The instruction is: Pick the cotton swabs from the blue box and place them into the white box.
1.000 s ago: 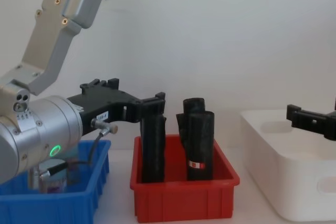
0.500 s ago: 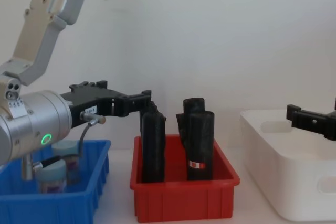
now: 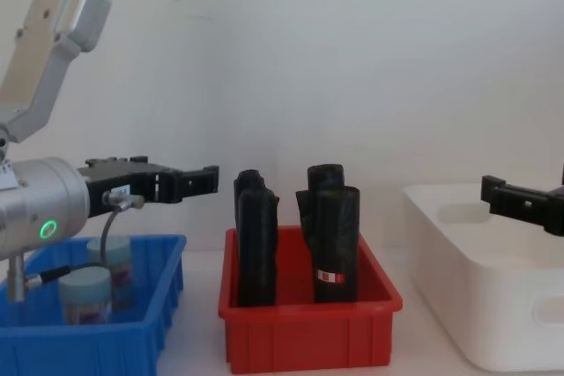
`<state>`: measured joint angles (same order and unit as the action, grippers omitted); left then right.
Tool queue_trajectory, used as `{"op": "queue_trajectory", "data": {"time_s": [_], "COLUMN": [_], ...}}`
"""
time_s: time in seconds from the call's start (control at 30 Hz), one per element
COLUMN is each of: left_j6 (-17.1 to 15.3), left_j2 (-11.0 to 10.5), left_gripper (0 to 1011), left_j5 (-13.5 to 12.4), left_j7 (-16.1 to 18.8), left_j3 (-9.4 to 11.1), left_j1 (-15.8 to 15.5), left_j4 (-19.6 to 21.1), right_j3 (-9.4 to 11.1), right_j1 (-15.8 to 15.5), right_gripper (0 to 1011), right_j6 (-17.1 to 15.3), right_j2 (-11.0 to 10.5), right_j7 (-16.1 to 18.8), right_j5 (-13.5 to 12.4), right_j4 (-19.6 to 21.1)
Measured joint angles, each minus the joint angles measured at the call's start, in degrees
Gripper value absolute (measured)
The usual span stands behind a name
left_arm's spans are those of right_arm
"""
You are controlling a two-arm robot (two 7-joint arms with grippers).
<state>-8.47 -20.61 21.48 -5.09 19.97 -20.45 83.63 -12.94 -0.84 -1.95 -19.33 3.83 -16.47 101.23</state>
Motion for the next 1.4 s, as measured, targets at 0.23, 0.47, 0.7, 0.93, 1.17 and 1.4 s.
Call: {"op": "queue_trajectory", "data": {"time_s": [0.23,0.47,0.7,0.93,1.17,1.4], "left_j6": [-2.35,-3.91,-5.18,-5.83,-6.14,-6.19], "left_j2": [-0.68,-1.32,-1.69,-1.76,-1.64,-1.37], "left_gripper": [1004,1004,1004,1004,1004,1004], "left_j5": [1.51,2.0,2.02,1.79,1.56,1.31], "left_j7": [0.5,1.02,1.18,1.12,0.82,0.17], "left_j3": [-1.28,-2.24,-2.95,-3.31,-3.51,-3.71], "left_j1": [-0.32,-0.38,-0.65,-1.05,-1.49,-2.23], "left_j4": [-1.53,-3.15,-5.53,-7.86,-9.83,-12.24], "right_j3": [0.0,0.0,0.0,0.0,0.0,0.0], "right_j1": [0.0,0.0,0.0,0.0,0.0,0.0], "right_gripper": [1002,1002,1002,1002,1002,1002], "right_j6": [0.0,0.0,0.0,0.0,0.0,0.0], "right_j2": [0.0,0.0,0.0,0.0,0.0,0.0], "right_j7": [0.0,0.0,0.0,0.0,0.0,0.0], "right_j5": [0.0,0.0,0.0,0.0,0.0,0.0], "right_j4": [0.0,0.0,0.0,0.0,0.0,0.0]}}
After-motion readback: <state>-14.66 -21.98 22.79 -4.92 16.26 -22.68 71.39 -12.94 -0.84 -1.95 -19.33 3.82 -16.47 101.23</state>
